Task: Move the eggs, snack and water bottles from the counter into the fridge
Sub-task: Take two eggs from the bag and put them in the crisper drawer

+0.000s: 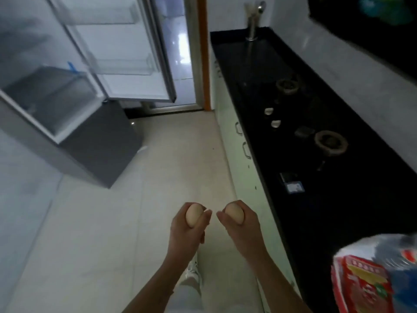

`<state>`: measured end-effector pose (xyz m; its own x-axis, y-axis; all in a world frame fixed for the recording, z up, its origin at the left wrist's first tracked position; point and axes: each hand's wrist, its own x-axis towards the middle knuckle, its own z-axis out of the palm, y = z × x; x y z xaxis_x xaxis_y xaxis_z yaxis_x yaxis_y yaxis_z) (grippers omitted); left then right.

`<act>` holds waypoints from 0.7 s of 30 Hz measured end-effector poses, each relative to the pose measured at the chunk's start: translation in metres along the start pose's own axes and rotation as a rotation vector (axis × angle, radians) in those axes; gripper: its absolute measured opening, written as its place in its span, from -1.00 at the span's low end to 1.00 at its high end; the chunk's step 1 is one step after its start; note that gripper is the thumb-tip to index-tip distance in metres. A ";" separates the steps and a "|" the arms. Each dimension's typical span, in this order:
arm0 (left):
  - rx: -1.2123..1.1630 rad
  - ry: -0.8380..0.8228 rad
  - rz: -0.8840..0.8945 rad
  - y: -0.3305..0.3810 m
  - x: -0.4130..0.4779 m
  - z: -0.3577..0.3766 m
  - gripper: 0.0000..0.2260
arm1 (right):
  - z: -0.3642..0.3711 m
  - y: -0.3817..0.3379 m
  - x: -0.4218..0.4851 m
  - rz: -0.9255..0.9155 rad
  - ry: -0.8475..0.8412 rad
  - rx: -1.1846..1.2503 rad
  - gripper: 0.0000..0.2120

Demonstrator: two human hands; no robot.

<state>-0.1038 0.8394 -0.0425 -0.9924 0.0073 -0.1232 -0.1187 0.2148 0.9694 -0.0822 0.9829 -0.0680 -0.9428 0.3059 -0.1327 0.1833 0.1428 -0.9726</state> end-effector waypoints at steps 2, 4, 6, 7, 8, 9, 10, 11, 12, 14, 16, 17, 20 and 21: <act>-0.025 0.103 -0.022 -0.006 0.002 -0.032 -0.90 | 0.031 -0.008 0.005 -0.028 -0.095 -0.012 -0.78; -0.044 0.196 -0.048 -0.015 0.004 -0.061 -0.89 | 0.063 -0.016 0.011 -0.058 -0.171 -0.018 -0.76; -0.054 0.271 -0.067 -0.023 0.008 -0.088 -0.88 | 0.095 -0.021 0.018 -0.068 -0.238 -0.033 -0.74; -0.057 0.301 -0.074 -0.027 0.011 -0.100 -0.87 | 0.111 -0.023 0.022 -0.063 -0.273 -0.044 -0.74; -0.061 0.326 -0.079 -0.031 0.015 -0.113 -0.86 | 0.127 -0.026 0.027 -0.055 -0.310 -0.051 -0.74; -0.067 0.347 -0.084 -0.035 0.020 -0.127 -0.84 | 0.143 -0.029 0.031 -0.050 -0.346 -0.053 -0.75; -0.070 0.367 -0.090 -0.040 0.027 -0.141 -0.82 | 0.161 -0.033 0.036 -0.048 -0.379 -0.056 -0.75; -0.068 0.389 -0.096 -0.044 0.035 -0.155 -0.81 | 0.178 -0.037 0.042 -0.051 -0.408 -0.065 -0.75; -0.059 0.410 -0.101 -0.048 0.043 -0.169 -0.81 | 0.196 -0.042 0.048 -0.058 -0.431 -0.081 -0.75; -0.032 0.452 -0.107 -0.055 0.064 -0.198 -0.83 | 0.234 -0.052 0.062 -0.075 -0.475 -0.107 -0.75; -0.032 0.493 -0.119 -0.061 0.088 -0.227 -0.85 | 0.271 -0.064 0.078 -0.088 -0.507 -0.131 -0.72; -0.037 0.511 -0.123 -0.063 0.100 -0.241 -0.86 | 0.289 -0.071 0.087 -0.097 -0.521 -0.140 -0.70; -0.012 0.544 -0.114 -0.067 0.136 -0.282 -0.86 | 0.338 -0.089 0.114 -0.105 -0.546 -0.147 -0.67; -0.007 0.554 -0.111 -0.066 0.147 -0.294 -0.86 | 0.352 -0.094 0.122 -0.104 -0.542 -0.147 -0.66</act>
<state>-0.2518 0.5390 -0.0623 -0.8428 -0.5295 -0.0965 -0.2222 0.1789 0.9585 -0.3128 0.6757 -0.0597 -0.9589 -0.2377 -0.1547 0.0826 0.2878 -0.9541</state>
